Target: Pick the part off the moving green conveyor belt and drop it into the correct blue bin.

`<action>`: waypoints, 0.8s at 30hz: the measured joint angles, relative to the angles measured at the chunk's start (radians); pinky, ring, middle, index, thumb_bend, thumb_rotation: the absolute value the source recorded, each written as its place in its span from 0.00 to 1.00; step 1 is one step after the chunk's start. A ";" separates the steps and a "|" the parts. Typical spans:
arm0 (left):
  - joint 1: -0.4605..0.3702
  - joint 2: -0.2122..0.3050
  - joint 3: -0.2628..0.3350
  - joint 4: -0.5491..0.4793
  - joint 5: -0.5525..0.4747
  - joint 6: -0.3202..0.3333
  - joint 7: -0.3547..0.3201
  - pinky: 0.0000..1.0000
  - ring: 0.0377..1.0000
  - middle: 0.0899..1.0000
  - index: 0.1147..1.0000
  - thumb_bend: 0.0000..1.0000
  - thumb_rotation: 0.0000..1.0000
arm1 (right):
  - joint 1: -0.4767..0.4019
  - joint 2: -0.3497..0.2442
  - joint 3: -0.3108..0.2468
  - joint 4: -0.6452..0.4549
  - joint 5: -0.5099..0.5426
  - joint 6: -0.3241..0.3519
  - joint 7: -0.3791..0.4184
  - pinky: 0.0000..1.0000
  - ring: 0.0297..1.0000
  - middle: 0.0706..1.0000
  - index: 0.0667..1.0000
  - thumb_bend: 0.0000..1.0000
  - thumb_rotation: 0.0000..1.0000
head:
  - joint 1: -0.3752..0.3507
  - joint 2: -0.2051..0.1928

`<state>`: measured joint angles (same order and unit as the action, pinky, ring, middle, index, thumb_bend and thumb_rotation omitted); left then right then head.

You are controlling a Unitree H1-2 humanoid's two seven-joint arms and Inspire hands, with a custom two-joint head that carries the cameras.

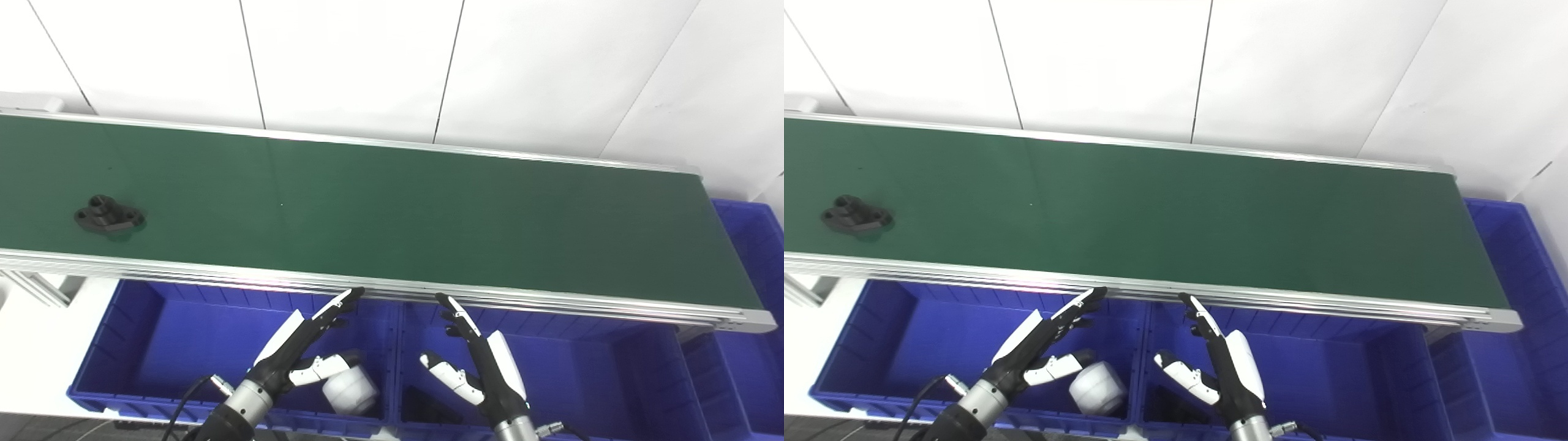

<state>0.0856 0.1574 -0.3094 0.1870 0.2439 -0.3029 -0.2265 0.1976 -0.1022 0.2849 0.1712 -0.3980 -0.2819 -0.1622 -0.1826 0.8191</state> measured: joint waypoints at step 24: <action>0.000 -0.006 0.005 0.021 -0.041 -0.045 0.001 0.91 0.94 0.96 0.93 0.62 1.00 | 0.004 0.002 -0.012 -0.021 0.036 0.000 0.048 0.86 0.90 0.92 0.92 0.72 1.00 | 0.008 0.000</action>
<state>0.0856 0.1518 -0.3046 0.2082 0.2025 -0.3477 -0.2257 0.2016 -0.0998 0.2727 0.1501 -0.3621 -0.2820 -0.1140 -0.1749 0.8192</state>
